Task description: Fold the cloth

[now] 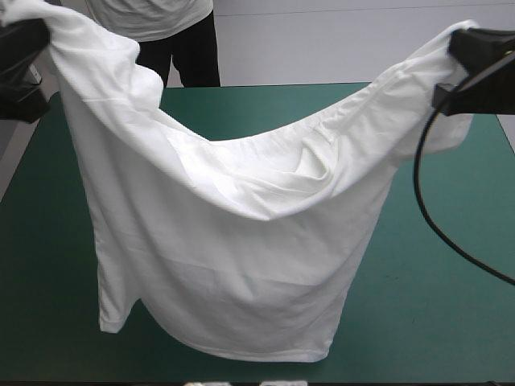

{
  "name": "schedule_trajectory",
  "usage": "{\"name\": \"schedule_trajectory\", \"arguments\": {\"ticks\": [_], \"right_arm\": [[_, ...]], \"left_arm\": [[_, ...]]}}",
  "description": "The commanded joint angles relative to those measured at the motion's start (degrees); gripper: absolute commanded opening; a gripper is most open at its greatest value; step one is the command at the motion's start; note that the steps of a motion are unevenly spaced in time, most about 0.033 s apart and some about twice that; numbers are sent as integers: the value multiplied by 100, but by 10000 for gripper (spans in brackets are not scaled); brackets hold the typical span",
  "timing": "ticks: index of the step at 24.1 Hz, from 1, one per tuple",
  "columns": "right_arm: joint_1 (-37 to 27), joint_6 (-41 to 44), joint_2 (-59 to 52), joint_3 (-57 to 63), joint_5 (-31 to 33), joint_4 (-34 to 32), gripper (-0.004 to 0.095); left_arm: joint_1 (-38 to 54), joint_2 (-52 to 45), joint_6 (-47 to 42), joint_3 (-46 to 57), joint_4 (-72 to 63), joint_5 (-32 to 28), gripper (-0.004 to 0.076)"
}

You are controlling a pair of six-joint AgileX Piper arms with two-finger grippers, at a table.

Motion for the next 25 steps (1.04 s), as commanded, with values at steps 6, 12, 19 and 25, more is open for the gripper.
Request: {"name": "schedule_trajectory", "arguments": {"ticks": [6,12,19,25], "right_arm": [[3,49,162,2104,-616,-88,-17],[3,49,806,3467,-1649,-34,-17],[3,22,2326,3485,-2630,-45,-17],[-119,191,3328,3485,-3143,-30,-17]], "left_arm": [[-2,202,263,2452,211,65,-10],[-2,659,419,4226,418,-1128,-10],[-2,2037,653,4368,431,-2293,-10],[-2,3058,694,4368,704,-2876,-10]]}}
